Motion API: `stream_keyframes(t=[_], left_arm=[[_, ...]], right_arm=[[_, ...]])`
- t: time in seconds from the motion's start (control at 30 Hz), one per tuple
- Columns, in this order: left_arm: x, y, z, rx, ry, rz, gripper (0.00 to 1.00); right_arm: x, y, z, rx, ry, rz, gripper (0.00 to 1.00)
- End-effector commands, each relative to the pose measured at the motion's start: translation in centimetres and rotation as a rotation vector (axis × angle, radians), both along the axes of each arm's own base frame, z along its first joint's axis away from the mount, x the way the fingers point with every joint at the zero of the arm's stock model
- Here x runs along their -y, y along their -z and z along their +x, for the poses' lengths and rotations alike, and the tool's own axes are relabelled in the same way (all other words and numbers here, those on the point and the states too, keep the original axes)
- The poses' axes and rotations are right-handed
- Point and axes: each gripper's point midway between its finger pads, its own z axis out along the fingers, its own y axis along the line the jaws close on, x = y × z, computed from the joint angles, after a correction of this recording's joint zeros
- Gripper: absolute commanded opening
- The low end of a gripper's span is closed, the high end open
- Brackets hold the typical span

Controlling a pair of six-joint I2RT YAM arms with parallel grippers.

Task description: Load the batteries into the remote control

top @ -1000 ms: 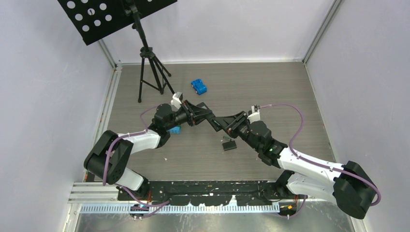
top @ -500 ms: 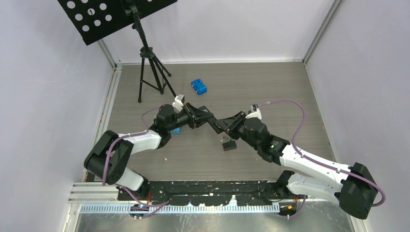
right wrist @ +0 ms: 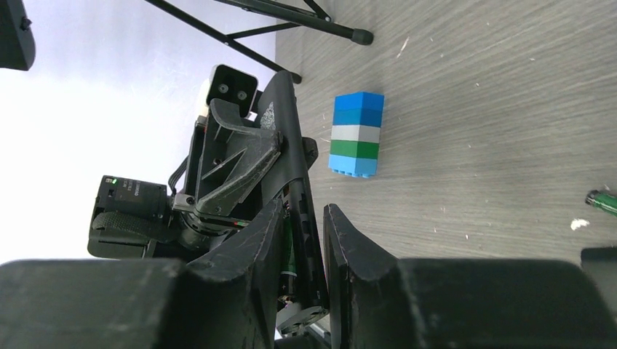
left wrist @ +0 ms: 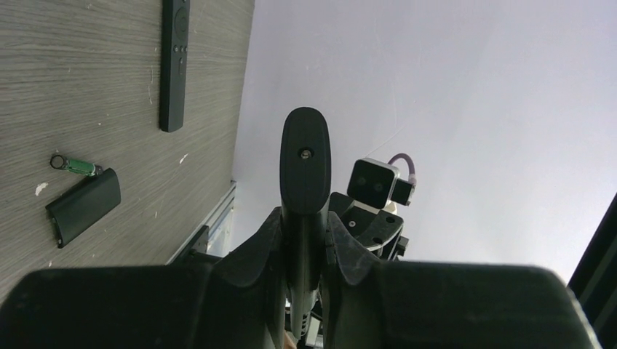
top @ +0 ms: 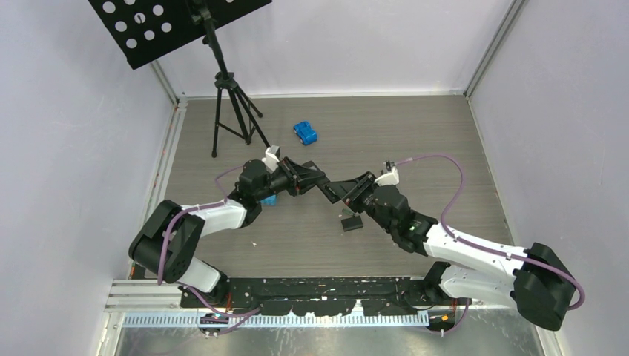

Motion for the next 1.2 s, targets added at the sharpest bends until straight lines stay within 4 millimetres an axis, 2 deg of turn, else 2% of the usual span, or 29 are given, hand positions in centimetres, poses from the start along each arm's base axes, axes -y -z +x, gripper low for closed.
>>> stream_keyframes(t=[0.0, 0.2, 0.57, 0.73, 0.83, 0.87, 0.93, 1.0, 1.07, 1.17], left_arm=[[0.6, -7.6, -2.1, 0.144, 0.09, -0.213, 0.0], [0.4, -8.1, -2.2, 0.122, 0.087, -0.264, 0.0], [0.4, -8.6, -2.5, 0.128, 0.093, -0.277, 0.0], [0.4, -8.1, -2.4, 0.162, 0.081, -0.242, 0.0], [0.3, -7.1, -2.1, 0.201, 0.072, -0.18, 0.0], [0.2, -6.6, -2.1, 0.223, 0.075, -0.149, 0.0], [0.1, -5.7, -2.1, 0.278, 0.104, -0.078, 0.0], [0.1, -4.9, -2.6, 0.362, 0.158, -0.013, 0.0], [-0.2, -4.3, -3.0, 0.474, 0.203, 0.055, 0.0], [-0.5, -3.6, -3.7, 0.583, 0.26, 0.139, 0.0]], right_arm=[[0.0, 3.3, 0.2, 0.016, -0.008, -0.09, 0.24], [-0.5, 3.5, 0.4, 0.032, -0.02, -0.08, 0.18], [-1.6, 3.8, 0.8, 0.024, -0.037, -0.072, 0.18], [-1.2, 3.3, 0.4, 0.028, -0.037, -0.06, 0.19], [-0.8, 2.3, -0.2, 0.049, -0.057, -0.052, 0.29], [-0.6, 1.7, -0.6, 0.071, -0.071, -0.054, 0.37], [-0.2, 0.2, -1.4, 0.125, -0.103, -0.051, 0.6], [0.3, -1.3, -2.3, 0.188, -0.143, -0.069, 0.74], [1.0, -3.4, -3.4, 0.265, -0.179, -0.081, 0.79], [2.7, -4.4, -4.2, 0.306, -0.181, -0.15, 0.81]])
